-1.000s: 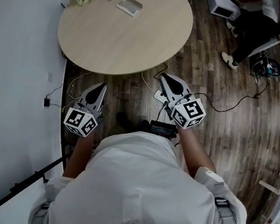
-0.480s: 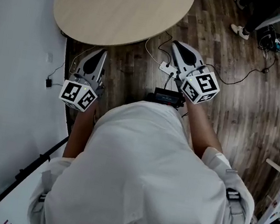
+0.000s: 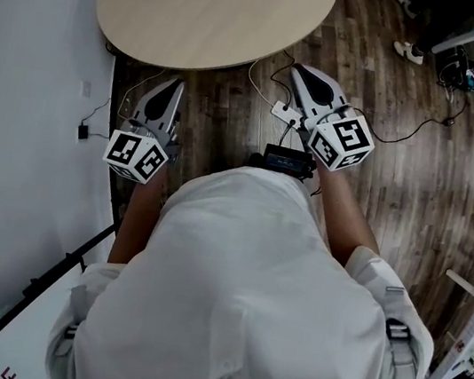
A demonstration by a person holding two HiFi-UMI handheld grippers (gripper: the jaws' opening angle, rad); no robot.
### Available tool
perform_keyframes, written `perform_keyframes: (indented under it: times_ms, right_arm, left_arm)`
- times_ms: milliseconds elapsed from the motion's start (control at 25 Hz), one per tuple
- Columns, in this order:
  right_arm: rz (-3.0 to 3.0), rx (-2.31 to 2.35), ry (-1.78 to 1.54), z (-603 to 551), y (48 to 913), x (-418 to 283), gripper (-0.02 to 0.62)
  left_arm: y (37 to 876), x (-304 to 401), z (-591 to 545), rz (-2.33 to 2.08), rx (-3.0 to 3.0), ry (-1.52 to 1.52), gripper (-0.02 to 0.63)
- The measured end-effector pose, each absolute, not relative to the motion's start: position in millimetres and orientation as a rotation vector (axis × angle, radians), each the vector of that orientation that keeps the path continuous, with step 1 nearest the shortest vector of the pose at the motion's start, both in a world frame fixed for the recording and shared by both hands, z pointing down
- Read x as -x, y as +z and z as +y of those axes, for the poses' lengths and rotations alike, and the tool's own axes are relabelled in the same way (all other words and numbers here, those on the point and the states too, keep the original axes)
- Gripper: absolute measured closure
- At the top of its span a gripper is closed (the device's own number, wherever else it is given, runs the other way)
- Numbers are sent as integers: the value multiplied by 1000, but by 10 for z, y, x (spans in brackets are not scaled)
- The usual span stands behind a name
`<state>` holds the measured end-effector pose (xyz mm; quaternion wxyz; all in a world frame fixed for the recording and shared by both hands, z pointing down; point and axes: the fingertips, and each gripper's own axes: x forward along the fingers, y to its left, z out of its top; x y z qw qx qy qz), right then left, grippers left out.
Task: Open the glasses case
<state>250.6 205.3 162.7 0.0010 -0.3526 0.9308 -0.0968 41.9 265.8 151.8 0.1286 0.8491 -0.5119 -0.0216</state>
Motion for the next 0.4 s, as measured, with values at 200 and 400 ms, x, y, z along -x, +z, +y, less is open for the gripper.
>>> perform_keyframes:
  times_ms: [200, 400]
  right_arm:
    - [2927, 1112, -333, 2072, 1684, -2563, 571]
    - [2942, 1113, -378, 2221, 1736, -2521, 571]
  left_arm:
    - [1612, -501, 2691, -1490, -2437, -33, 594]
    - [1681, -464, 2774, -1503, -2390, -17, 594]
